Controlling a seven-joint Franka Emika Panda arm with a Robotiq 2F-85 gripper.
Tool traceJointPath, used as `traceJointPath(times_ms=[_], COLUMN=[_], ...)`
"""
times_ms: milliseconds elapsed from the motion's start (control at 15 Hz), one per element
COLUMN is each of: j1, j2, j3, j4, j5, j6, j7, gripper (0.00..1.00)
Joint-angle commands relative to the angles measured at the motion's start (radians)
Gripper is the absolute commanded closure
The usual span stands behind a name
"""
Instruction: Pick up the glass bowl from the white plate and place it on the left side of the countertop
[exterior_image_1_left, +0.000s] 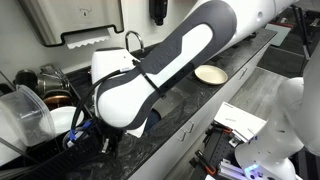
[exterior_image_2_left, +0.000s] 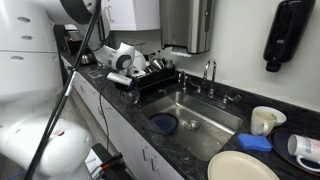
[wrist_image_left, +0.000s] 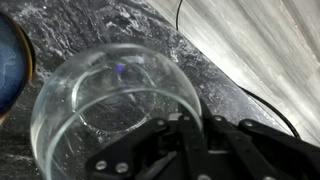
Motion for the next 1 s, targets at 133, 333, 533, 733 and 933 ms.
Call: traceJointPath(times_ms=[133,333,533,733,933], j1=[-0.017,-0.027,-0.030,-0.036,-0.028], j2=[0.064,0.068,0.045,0.015,-0.046], j3=[0.007,0.016,0.018,0.029,0.019], j4=[0.057,0.065,0.065,0.067,0.066], j5=[-0.072,-0.063,-0.061,-0.043,-0.086], j6=[0.005,-0.003,-0.007,-0.020,-0.063], j7=[0.043,0.033,0.029,0.011,0.033], gripper=[0.65,0.50,0.28,0.08,0.00])
